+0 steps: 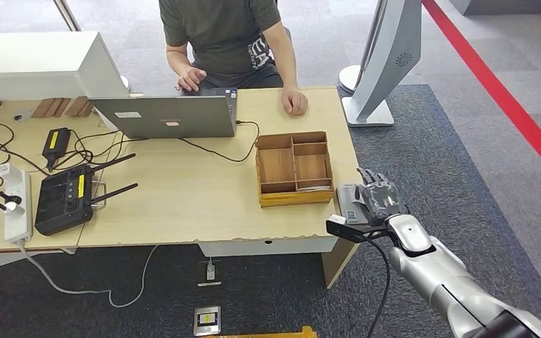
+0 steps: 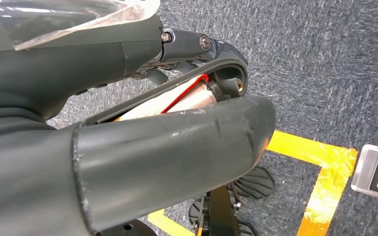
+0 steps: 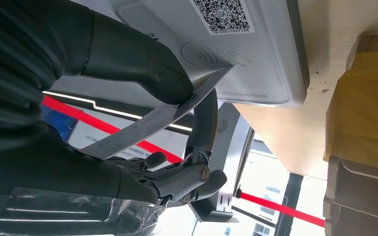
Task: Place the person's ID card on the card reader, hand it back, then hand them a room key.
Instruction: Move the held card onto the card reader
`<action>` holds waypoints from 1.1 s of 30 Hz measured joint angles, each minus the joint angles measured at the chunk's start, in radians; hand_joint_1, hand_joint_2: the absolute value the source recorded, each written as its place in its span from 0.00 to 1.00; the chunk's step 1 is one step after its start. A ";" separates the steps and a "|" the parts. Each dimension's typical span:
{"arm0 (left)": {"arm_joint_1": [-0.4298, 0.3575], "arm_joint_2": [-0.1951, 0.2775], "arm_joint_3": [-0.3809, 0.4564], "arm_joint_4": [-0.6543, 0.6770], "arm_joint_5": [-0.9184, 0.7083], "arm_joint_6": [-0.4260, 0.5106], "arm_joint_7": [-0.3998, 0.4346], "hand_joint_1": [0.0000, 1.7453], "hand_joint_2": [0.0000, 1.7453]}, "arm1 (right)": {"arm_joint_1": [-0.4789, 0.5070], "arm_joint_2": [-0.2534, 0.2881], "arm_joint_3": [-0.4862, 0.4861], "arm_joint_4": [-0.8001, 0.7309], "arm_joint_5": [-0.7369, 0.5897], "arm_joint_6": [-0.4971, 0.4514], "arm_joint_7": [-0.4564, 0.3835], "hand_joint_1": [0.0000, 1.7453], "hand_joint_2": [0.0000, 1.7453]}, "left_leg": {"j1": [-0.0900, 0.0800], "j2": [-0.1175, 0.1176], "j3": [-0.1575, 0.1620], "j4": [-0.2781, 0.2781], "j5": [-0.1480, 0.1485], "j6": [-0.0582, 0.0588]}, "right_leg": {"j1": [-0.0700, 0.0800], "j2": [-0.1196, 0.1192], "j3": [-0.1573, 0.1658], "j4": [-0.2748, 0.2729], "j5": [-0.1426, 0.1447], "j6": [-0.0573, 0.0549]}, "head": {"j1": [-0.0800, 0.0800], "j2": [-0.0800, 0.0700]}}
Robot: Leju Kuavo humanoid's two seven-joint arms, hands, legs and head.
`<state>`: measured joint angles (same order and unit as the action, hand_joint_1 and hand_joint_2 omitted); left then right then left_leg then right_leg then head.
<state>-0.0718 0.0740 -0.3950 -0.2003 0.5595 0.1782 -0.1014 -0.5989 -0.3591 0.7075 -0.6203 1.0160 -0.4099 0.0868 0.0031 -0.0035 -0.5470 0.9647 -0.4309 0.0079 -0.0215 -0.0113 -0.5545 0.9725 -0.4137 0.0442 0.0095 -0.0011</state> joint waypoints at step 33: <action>0.000 0.000 -0.031 0.000 0.048 -0.001 -0.004 0.00 0.00 | -0.080 -0.098 0.144 -0.140 0.145 0.289 0.040 1.00 1.00 | 0.000 0.001 0.003 0.000 0.000 0.000 | 0.000 0.001 0.004 0.000 0.001 0.001 | 0.000 0.000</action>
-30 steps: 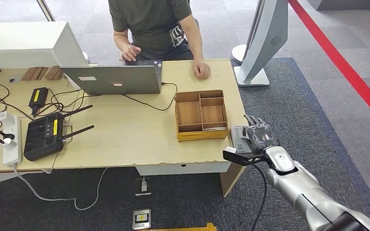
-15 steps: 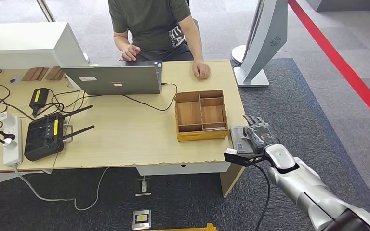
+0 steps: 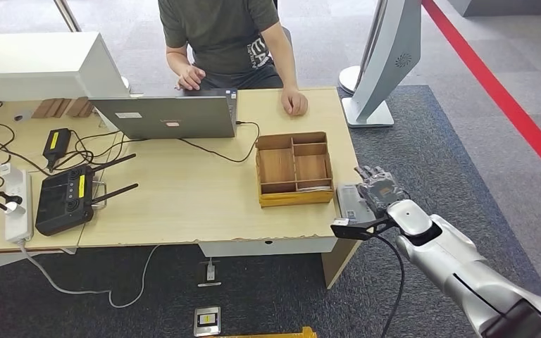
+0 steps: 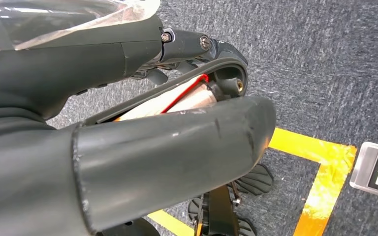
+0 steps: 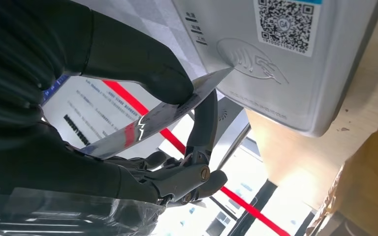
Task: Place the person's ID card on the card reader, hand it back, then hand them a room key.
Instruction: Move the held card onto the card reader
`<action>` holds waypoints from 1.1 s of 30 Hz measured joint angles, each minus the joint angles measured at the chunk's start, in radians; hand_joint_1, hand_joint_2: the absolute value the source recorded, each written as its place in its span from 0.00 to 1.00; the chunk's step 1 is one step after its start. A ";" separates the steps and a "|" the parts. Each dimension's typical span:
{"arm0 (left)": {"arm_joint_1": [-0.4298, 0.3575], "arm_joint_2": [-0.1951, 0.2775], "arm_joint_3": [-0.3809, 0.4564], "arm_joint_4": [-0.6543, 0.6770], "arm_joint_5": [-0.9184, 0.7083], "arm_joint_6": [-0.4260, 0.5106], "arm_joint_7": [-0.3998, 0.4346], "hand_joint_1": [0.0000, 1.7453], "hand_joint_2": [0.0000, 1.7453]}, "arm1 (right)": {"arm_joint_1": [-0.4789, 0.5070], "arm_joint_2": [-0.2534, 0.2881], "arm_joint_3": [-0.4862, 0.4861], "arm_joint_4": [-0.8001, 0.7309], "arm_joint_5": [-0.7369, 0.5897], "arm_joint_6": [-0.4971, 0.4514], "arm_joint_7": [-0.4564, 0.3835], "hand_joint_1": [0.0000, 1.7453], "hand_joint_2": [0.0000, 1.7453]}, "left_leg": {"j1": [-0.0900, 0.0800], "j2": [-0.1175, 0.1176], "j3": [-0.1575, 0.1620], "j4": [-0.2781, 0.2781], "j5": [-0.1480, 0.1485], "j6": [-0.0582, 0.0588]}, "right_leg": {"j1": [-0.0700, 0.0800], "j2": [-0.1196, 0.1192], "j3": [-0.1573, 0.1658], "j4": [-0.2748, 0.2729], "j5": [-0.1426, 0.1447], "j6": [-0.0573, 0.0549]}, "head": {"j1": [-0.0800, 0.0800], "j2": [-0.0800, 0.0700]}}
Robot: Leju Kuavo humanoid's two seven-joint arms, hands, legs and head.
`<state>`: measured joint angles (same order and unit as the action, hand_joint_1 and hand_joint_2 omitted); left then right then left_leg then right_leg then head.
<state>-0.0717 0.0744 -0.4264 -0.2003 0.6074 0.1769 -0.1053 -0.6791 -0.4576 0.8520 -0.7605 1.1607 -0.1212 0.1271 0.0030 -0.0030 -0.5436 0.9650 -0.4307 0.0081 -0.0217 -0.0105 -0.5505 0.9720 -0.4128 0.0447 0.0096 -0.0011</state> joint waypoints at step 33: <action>0.000 0.003 -0.053 0.000 0.050 0.001 -0.003 0.00 0.00 | -0.244 -0.096 0.124 -0.221 -0.036 0.055 0.099 1.00 1.00 | 0.000 0.000 -0.003 0.000 0.000 0.000 | 0.000 0.000 -0.003 0.000 0.001 0.000 | -0.001 0.000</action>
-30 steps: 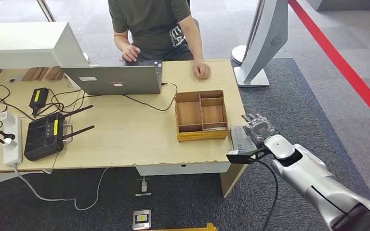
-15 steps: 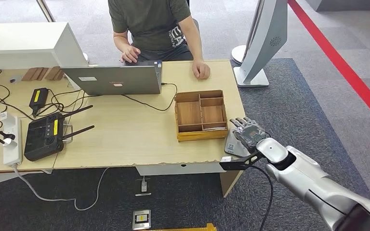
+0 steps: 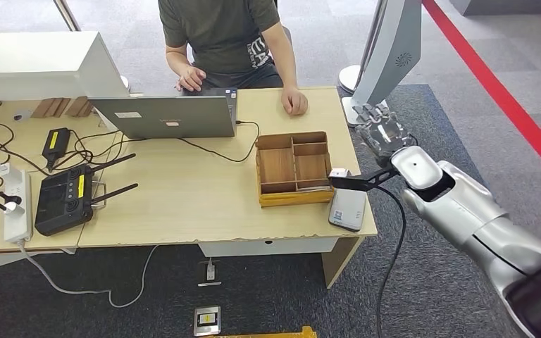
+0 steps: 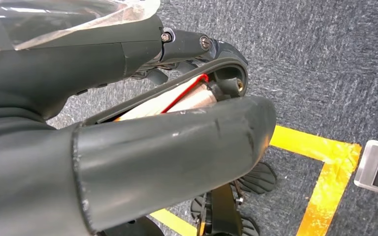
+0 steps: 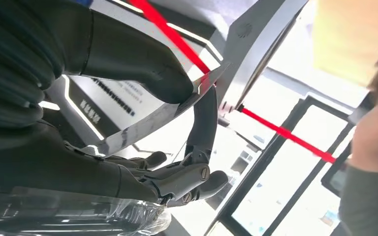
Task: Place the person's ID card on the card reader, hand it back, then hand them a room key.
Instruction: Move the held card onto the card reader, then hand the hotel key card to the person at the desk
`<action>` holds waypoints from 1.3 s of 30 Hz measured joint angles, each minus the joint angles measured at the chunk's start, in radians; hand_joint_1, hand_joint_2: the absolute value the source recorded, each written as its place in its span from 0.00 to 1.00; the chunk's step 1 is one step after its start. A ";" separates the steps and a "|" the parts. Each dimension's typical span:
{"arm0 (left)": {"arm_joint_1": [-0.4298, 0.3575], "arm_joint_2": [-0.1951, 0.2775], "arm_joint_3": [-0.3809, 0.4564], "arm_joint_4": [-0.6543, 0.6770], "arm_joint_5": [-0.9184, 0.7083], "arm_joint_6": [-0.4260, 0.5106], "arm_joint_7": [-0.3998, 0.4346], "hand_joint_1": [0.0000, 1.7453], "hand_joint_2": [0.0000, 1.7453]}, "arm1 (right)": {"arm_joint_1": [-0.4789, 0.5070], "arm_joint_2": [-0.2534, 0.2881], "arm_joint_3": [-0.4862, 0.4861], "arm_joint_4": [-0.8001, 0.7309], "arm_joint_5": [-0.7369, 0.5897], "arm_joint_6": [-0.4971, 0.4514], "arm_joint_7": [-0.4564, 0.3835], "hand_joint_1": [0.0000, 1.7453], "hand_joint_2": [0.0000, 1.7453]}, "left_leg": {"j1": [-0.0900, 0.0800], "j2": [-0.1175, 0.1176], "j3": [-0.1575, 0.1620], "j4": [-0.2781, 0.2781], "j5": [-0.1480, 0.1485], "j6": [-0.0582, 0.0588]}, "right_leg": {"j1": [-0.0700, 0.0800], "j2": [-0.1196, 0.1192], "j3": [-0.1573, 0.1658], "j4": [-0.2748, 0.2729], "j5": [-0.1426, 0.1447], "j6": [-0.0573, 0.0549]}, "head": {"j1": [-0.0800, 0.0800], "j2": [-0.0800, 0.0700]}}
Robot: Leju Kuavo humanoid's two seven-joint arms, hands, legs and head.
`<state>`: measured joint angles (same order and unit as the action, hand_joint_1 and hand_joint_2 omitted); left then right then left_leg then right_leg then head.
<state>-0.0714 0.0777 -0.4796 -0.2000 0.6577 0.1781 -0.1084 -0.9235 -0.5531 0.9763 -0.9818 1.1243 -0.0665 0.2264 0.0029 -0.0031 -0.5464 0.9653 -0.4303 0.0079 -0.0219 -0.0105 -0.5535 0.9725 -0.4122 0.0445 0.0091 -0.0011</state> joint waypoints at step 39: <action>-0.019 -0.002 -0.100 0.000 0.006 0.002 0.015 0.00 0.00 | -0.117 0.373 -0.084 0.166 0.033 -0.059 -0.047 1.00 1.00 | 0.001 -0.001 -0.002 0.000 0.001 -0.001 | 0.002 0.000 -0.002 0.001 0.000 -0.001 | 0.000 0.000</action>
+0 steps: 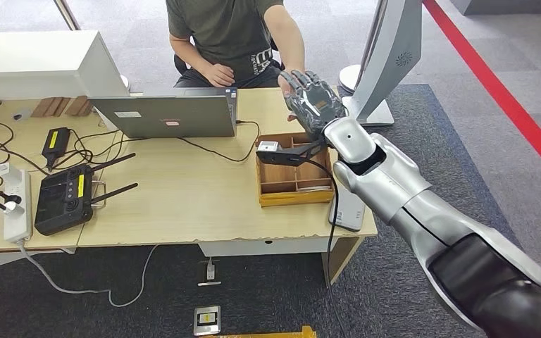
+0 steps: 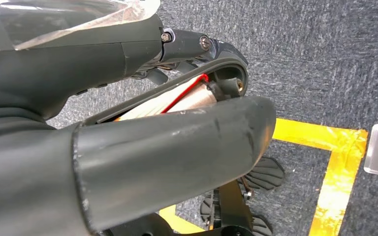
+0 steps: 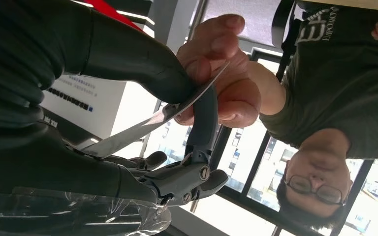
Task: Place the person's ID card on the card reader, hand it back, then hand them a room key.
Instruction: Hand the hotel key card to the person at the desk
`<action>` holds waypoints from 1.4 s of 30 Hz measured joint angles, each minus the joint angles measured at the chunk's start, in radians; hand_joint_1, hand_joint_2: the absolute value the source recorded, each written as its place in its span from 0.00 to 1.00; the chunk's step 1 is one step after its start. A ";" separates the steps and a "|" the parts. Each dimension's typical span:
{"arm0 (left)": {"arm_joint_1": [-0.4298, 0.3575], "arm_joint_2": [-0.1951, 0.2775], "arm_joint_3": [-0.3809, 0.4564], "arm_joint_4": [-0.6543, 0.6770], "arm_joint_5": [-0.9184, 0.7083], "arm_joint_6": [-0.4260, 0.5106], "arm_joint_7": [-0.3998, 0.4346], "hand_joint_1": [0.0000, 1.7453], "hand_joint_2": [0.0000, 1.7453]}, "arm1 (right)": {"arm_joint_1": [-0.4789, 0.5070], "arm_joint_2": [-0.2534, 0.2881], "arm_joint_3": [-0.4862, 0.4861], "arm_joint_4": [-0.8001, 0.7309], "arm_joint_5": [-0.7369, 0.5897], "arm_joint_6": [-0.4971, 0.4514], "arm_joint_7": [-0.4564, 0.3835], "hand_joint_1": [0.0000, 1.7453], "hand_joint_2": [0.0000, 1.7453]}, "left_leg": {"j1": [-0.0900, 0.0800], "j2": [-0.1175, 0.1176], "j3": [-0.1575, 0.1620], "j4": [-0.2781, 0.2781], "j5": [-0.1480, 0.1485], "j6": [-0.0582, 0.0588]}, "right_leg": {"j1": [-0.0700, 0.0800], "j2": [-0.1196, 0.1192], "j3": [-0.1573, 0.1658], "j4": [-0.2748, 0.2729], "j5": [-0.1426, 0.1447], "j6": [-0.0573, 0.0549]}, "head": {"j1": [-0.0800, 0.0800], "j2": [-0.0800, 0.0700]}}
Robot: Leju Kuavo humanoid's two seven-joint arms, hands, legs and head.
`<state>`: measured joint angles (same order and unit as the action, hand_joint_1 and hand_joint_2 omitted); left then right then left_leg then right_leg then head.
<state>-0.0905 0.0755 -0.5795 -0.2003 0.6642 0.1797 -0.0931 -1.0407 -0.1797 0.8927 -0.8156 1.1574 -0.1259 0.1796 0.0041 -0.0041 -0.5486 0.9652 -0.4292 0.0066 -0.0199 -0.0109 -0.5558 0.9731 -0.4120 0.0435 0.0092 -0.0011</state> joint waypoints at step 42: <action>0.011 0.004 -0.053 0.000 0.116 0.017 -0.007 0.00 0.00 | 0.435 -0.256 -0.314 -0.511 -0.420 0.016 0.097 0.00 1.00 | 0.000 0.002 0.001 0.000 -0.001 0.000 | 0.001 0.002 0.000 -0.001 0.000 0.000 | 0.000 0.000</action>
<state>-0.0794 0.0797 -0.6321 -0.2003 0.7803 0.1964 -0.0998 -0.6058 -0.4358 0.5782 -1.3270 0.7372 -0.1102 0.2762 0.0037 -0.0026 -0.5481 0.9652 -0.4302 0.0069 -0.0191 -0.0086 -0.5558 0.9718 -0.4117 0.0431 0.0092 -0.0011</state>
